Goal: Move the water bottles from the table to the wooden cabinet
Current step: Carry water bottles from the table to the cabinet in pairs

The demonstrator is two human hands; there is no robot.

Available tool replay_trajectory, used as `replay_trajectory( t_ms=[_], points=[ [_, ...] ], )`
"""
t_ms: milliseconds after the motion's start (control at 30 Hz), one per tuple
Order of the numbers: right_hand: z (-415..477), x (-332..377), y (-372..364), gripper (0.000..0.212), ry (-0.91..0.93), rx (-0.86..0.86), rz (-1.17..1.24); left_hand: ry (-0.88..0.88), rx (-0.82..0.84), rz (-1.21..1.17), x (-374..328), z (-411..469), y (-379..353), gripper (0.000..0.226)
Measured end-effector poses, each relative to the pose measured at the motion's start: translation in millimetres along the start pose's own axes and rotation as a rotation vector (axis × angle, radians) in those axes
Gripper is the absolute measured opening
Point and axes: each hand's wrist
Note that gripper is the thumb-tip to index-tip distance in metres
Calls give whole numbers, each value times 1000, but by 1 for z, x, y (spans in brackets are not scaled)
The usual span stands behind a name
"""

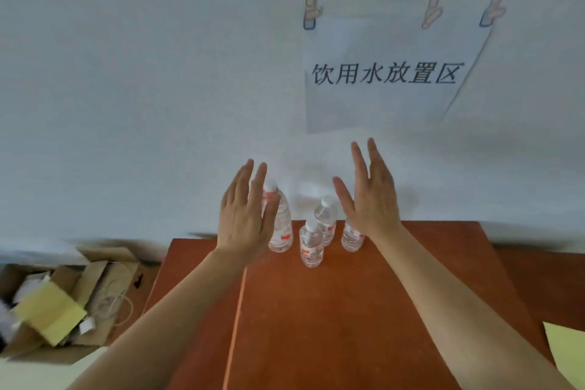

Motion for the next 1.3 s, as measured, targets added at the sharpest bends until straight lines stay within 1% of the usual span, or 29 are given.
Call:
replay_trajectory(
  t_ms=[33,133,167,233,300,400,533,633,733,800,833,900,1000,1067,1167,1300],
  points=[
    [14,11,8,72,48,-18,-16,-8,-40,41,4,9,15,60],
    [53,66,43,72,228,-52,-7,-4,-192,183,20,21,90,60],
    [62,88,54,71,294,-61,10,24,-247,251,26,18,120,60],
    [70,118,67,71,366,-72,34,111,-295,346,33,8,165,61],
    [67,142,68,71,423,-63,67,218,-309,420,41,-19,198,63],
    [55,182,49,73,489,3,161,359,-286,496,55,-79,232,66],
    [14,279,9,75,628,149,327,578,-237,638,85,-182,286,68],
    [-27,355,-11,76,773,220,429,727,-216,711,101,-258,331,69],
    [-75,458,-19,76,938,273,529,860,-316,839,115,-348,400,67],
    [-111,526,-23,75,984,292,594,937,-340,914,120,-413,445,66],
    [-121,544,-25,75,977,292,614,945,-328,939,121,-431,456,65],
    [-175,622,-30,75,1042,330,687,1024,-313,1028,122,-514,499,66],
    [-282,742,-37,76,1182,386,775,1166,-306,1164,117,-650,560,67],
    [-369,819,-31,76,1268,428,831,1289,-252,1252,107,-743,600,69],
    [-486,900,-13,78,1404,474,891,1450,-195,1336,84,-851,646,72],
    [-599,978,6,77,1577,516,966,1658,-181,1396,66,-948,691,74]
  ],
)
Point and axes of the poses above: each hand's wrist, its own z-axis towards the middle knuckle, its own y-axis out of the back of the hand, x = y × z, and after that the axes turned 15 degrees about z, right-handed
